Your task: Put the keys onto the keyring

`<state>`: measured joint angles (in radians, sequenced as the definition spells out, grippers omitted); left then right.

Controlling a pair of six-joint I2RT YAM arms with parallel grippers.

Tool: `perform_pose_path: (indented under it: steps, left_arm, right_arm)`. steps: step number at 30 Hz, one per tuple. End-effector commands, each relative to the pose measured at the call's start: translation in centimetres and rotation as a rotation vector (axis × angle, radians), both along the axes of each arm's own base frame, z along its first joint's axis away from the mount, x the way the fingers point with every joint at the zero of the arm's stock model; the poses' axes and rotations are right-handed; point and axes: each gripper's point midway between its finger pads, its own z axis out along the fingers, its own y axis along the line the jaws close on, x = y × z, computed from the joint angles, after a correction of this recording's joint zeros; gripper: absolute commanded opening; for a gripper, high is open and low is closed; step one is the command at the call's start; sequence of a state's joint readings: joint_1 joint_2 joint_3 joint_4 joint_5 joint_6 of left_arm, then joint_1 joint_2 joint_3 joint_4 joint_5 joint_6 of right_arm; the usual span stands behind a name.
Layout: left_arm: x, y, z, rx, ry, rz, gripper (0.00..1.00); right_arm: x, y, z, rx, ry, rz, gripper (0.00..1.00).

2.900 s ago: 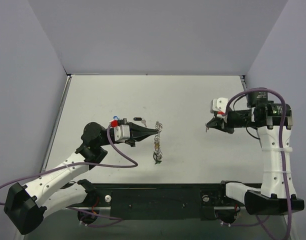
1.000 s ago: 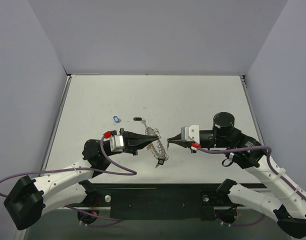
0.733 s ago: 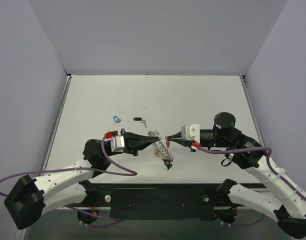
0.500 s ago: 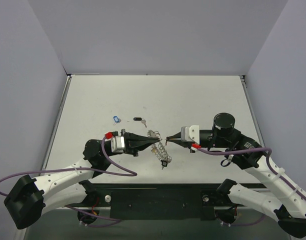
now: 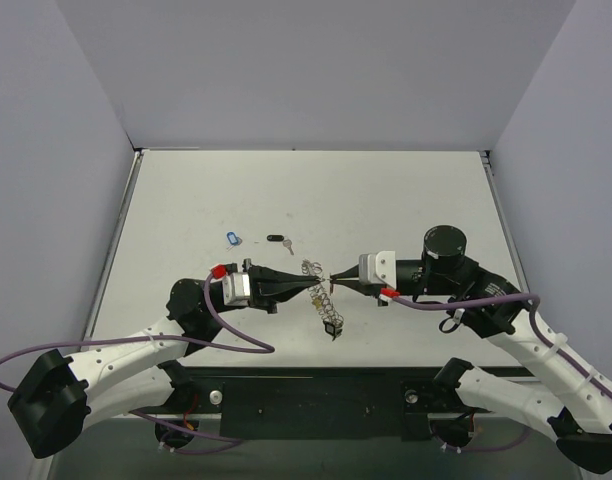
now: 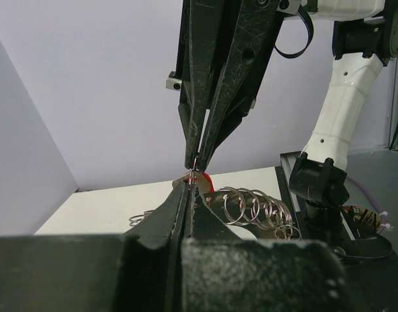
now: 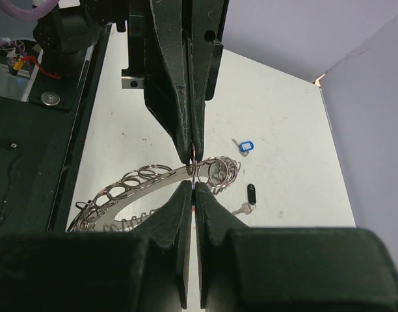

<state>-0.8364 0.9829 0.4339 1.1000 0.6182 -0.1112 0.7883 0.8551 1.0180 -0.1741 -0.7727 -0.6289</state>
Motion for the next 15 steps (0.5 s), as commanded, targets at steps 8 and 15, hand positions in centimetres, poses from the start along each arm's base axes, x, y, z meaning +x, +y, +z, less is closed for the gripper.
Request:
perform_pose_path:
  steps: [8, 15]
  left_arm:
    - [-0.47, 0.31, 2.23, -0.057, -0.06, 0.001, 0.0]
    - [-0.49, 0.28, 2.13, -0.054, -0.061, 0.001, 0.0]
  right_arm:
    - [-0.08, 0.86, 1.54, 0.05, -0.034, 0.021, 0.0]
    - [-0.02, 0.82, 1.83, 0.056, -0.033, 0.014, 0.0]
